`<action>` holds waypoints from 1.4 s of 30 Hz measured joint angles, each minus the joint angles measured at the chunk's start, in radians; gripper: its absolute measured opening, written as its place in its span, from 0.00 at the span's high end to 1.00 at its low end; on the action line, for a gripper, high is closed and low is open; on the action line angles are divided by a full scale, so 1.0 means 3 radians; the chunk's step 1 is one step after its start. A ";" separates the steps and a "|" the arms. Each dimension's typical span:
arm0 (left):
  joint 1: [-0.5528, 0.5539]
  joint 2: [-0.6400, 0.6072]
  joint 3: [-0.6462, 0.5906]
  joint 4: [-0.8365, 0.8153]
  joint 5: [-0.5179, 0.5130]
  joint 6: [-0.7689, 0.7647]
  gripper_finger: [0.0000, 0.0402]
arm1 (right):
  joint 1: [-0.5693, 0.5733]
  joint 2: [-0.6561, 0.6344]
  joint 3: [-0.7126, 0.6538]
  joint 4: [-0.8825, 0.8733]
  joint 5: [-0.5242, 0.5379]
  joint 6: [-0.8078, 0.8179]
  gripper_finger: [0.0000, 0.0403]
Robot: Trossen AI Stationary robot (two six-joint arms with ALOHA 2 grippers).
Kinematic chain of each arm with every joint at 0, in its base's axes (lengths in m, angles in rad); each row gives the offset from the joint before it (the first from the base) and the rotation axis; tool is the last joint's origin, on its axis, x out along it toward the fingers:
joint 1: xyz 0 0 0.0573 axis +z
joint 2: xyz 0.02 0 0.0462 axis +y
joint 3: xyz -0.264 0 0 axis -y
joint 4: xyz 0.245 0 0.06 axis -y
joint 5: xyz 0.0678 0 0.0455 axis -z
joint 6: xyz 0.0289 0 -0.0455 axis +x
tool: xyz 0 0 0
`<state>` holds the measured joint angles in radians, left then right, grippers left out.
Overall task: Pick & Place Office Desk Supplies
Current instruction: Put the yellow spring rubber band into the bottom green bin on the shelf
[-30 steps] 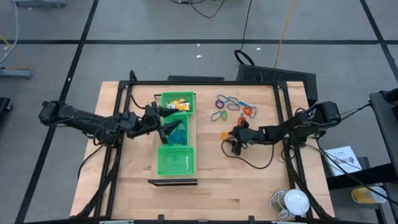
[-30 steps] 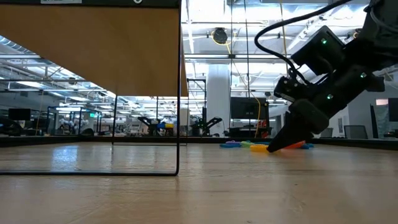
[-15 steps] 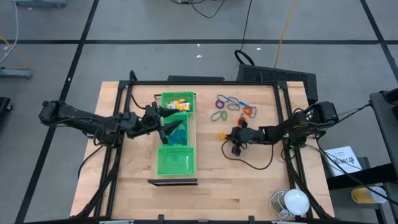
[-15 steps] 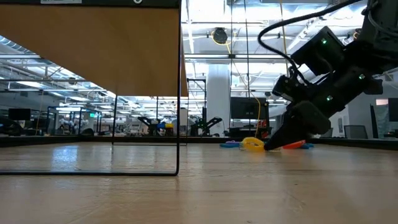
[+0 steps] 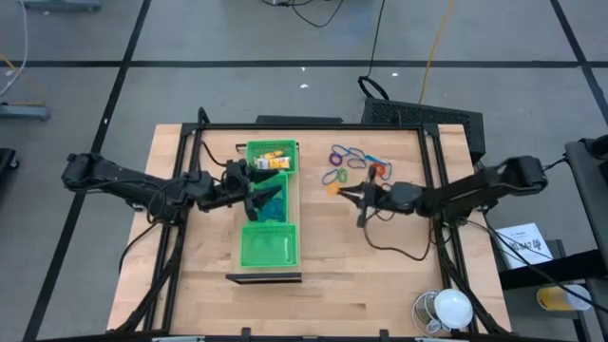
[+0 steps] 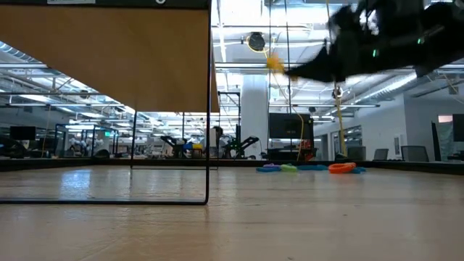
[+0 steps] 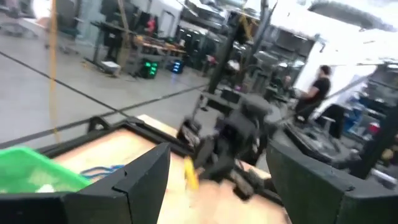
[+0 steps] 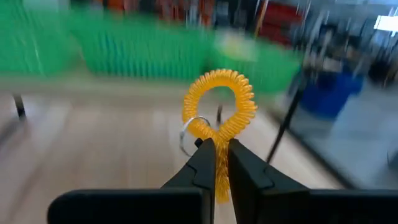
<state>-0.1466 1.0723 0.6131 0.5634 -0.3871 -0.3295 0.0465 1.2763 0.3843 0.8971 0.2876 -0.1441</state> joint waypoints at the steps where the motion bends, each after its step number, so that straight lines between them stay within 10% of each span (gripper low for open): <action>1: -0.0003 0.0050 0.0039 0.0026 0.0051 -0.0006 0.31 | 0.0009 -0.0071 0.0001 0.0101 -0.0001 -0.0053 0.97; 33: 0.0269 0.2202 0.2068 -0.0574 0.0238 0.0301 0.31 | 0.0210 -0.0391 0.0006 0.0471 -0.0001 -0.0535 0.96; 42: 0.0335 0.2200 0.2071 -0.0625 0.0279 0.0187 0.65 | 0.0210 -0.0391 0.0006 0.0420 -0.0002 -0.0576 0.96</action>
<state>-0.0461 1.7325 1.2343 0.3760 -0.3034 -0.2735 0.1097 1.1591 0.3862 1.0231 0.2871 -0.3168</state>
